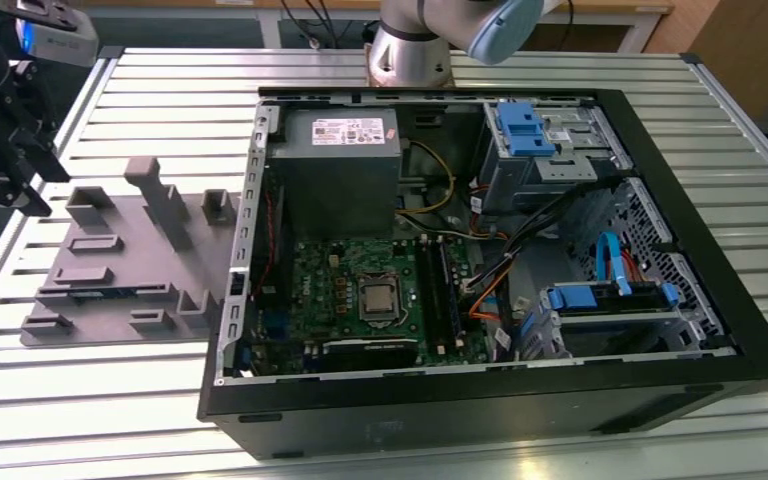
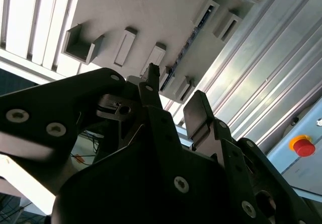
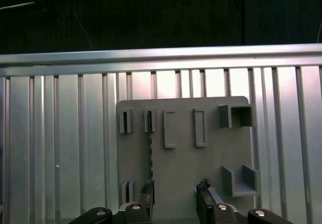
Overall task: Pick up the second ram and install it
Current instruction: 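Pick up the second ram and move it above second insertion slot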
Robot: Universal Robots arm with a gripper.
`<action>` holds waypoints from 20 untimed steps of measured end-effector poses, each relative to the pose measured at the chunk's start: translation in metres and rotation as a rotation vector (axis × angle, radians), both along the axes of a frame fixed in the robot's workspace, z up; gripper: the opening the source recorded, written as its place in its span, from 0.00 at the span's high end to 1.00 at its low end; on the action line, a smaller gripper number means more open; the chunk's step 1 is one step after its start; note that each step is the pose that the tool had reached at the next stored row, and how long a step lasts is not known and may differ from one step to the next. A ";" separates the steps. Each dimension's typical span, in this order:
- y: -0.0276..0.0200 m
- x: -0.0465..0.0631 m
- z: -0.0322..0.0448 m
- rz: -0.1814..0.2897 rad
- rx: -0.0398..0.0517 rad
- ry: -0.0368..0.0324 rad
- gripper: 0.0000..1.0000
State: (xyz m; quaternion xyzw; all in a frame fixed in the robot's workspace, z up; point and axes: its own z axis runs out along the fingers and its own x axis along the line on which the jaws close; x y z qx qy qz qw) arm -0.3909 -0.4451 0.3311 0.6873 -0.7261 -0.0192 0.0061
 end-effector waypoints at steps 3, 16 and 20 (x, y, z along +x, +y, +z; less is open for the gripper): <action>-0.0001 0.000 -0.0006 0.000 0.0001 0.0000 0.53; -0.0011 0.000 -0.0035 0.003 0.0001 -0.0002 0.53; -0.0013 0.000 -0.0064 0.004 0.0001 -0.0001 0.53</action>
